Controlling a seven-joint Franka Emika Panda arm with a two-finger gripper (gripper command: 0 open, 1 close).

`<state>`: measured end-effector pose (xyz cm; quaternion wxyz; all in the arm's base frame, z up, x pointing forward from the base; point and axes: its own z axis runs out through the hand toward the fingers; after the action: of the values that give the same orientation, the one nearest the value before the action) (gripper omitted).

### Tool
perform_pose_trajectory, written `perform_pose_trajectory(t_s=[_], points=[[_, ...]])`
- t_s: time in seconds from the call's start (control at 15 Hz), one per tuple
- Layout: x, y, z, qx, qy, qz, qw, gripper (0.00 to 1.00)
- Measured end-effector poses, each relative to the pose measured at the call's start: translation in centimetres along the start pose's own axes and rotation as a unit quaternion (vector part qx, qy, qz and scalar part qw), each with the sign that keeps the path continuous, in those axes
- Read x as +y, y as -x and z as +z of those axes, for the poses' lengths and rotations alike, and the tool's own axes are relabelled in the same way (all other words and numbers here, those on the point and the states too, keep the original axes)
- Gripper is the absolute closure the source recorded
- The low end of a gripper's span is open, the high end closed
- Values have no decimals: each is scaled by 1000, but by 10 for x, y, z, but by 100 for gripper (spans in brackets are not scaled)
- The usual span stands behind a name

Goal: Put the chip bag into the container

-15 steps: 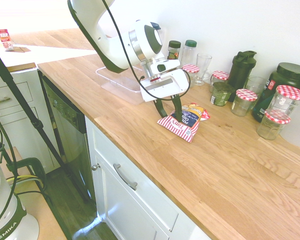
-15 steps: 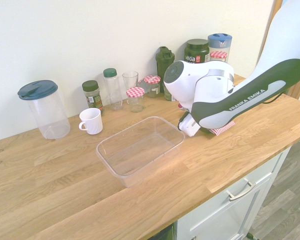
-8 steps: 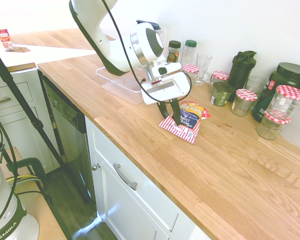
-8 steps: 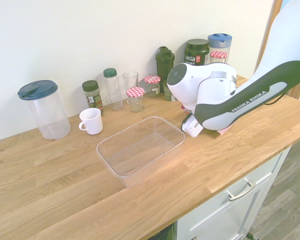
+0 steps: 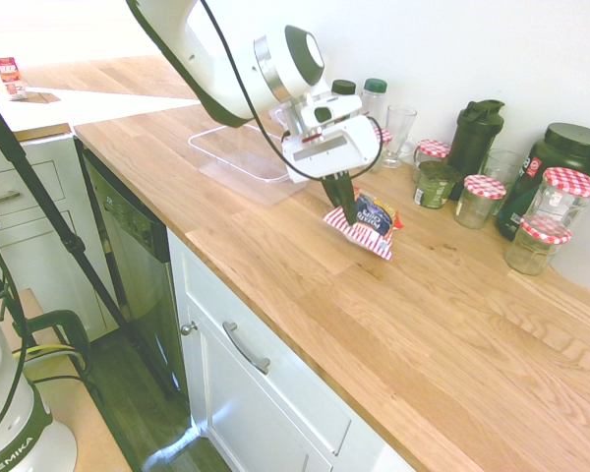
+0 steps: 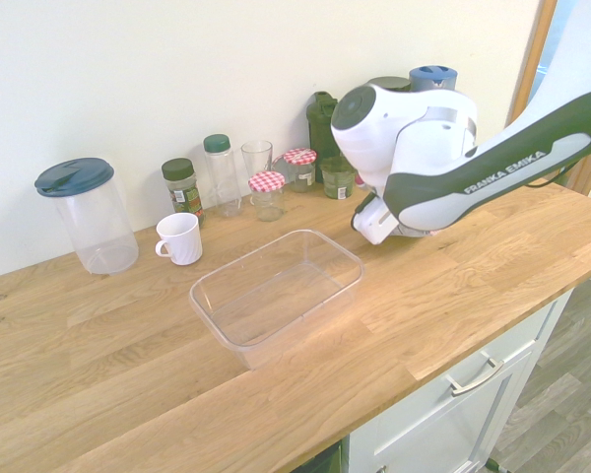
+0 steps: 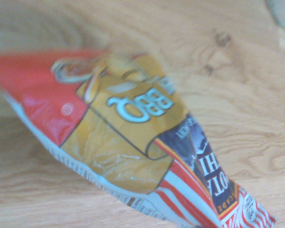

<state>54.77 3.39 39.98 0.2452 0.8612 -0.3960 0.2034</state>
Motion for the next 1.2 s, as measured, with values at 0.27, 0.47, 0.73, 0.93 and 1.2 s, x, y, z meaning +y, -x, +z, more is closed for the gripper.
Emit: perform_pose_trajectory(t_s=[0.27, 0.47, 0.73, 0.93, 1.2], points=[[9, -6, -95, 30, -50, 9, 998, 100], [-4, 17, -158, 52, -76, -12, 996, 100], [-46, 60, -196, 64, -86, -58, 993, 100], [-85, 98, -196, 64, -77, -95, 990, 100], [-112, 142, -185, 27, -58, -147, 987, 0]])
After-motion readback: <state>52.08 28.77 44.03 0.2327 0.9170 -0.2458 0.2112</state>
